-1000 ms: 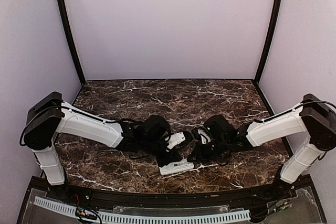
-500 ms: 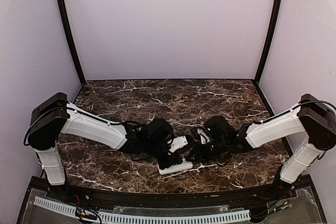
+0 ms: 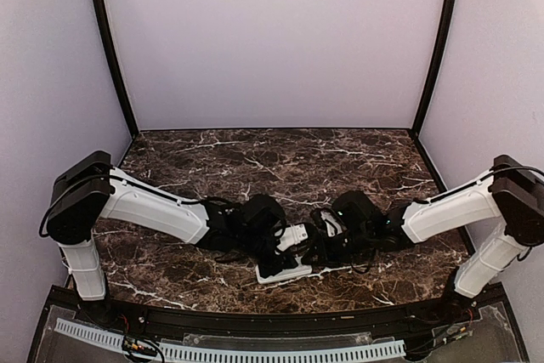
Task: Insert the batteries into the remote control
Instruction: Load the battery cover onto the remote control without the battery cover, then pick up the remote control from the center of the board.
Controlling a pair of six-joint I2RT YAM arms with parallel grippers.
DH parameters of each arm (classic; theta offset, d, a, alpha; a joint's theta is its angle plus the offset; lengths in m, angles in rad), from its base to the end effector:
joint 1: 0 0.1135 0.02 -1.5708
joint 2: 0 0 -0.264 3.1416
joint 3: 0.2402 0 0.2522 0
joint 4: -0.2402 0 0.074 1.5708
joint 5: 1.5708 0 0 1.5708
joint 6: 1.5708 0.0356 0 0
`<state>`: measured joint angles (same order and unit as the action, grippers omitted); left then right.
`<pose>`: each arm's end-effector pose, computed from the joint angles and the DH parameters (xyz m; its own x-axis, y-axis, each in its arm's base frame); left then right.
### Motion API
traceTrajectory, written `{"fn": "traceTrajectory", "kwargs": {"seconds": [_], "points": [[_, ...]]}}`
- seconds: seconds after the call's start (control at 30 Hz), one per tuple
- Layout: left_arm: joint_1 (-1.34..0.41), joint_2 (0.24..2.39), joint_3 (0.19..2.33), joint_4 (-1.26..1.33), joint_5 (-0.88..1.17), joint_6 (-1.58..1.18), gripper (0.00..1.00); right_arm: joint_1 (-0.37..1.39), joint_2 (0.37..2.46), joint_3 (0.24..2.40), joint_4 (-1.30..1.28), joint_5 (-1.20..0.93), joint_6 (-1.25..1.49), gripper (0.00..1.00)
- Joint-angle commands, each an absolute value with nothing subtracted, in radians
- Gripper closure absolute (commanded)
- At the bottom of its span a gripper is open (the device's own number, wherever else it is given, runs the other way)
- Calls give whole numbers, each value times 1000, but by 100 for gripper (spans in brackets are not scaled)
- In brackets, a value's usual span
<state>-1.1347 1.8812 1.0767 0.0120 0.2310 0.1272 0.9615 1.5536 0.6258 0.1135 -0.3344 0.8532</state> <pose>0.1574 -0.3570 0.1526 -0.1778 0.6739 -0.7171 0.9807 0.1814 -0.0727 0.1531 0.2398 0.1391 -0.9544 -0.1241 -0.2715 -0.2806 0.6833 0.6741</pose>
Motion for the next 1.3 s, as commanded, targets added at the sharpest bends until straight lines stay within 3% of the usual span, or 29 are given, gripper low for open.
{"fn": "traceTrajectory", "kwargs": {"seconds": [0.0, 0.47, 0.6, 0.87, 0.93, 1.0, 1.03, 1.17, 1.27], "points": [[-1146, 1892, 1021, -103, 219, 115, 100, 975, 1515, 645, 26, -287, 845, 89], [-1146, 1927, 1011, -147, 173, 104, 100, 945, 1503, 609, 105, -337, 908, 90], [-1146, 1848, 1020, -127, 201, 96, 100, 928, 1479, 602, 101, -341, 895, 90], [-1099, 1593, 1074, -49, 149, 53, 76, 869, 1372, 626, -7, -323, 808, 77], [-1074, 1493, 1074, -46, 120, 25, 69, 867, 1353, 653, -43, -320, 754, 71], [-1046, 1408, 1057, -47, 71, -11, 53, 867, 1351, 698, -64, -336, 641, 61], [-1027, 1382, 1049, -51, 30, -28, 40, 872, 1358, 726, -71, -356, 577, 54], [-952, 1226, 981, -105, -124, -123, 13, 926, 1420, 885, -130, -411, 243, 4], [-922, 1113, 948, -161, -193, -170, 5, 1016, 1528, 1026, -275, -380, -48, 1]]}}
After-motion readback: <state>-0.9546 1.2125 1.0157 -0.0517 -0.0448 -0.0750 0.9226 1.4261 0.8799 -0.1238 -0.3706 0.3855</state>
